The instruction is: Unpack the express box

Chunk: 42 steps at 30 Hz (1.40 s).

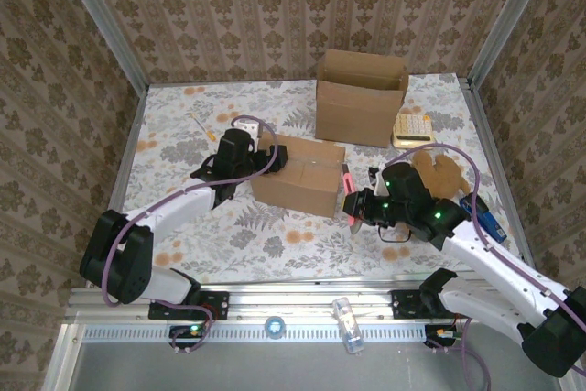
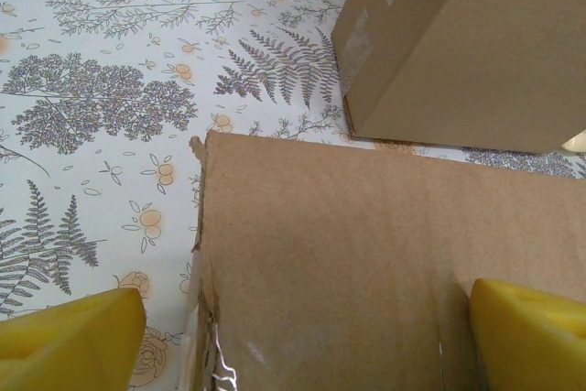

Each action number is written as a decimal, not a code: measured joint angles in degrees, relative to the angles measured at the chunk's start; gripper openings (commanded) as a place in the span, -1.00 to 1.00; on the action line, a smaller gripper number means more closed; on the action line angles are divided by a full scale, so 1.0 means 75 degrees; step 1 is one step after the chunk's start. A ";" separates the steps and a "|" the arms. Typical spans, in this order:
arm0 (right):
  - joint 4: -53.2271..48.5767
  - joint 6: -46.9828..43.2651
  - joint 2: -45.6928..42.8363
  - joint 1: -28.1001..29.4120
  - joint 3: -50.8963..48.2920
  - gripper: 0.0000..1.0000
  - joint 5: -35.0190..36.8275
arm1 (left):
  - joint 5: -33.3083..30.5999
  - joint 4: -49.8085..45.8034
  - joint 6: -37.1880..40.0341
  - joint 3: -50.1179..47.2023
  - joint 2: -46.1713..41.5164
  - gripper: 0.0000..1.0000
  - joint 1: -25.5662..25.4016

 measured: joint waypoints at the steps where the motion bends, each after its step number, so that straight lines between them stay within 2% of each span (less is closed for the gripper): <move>1: 0.0020 0.0023 0.0000 0.0038 -0.0023 -1.00 0.0006 | 0.0000 -0.0003 0.0000 0.0000 0.0000 0.81 0.0000; 42: 0.0414 0.0973 -0.0647 0.1276 -0.0673 -1.00 0.0367 | 0.0035 -0.0055 0.0006 0.0143 0.0149 0.81 0.0000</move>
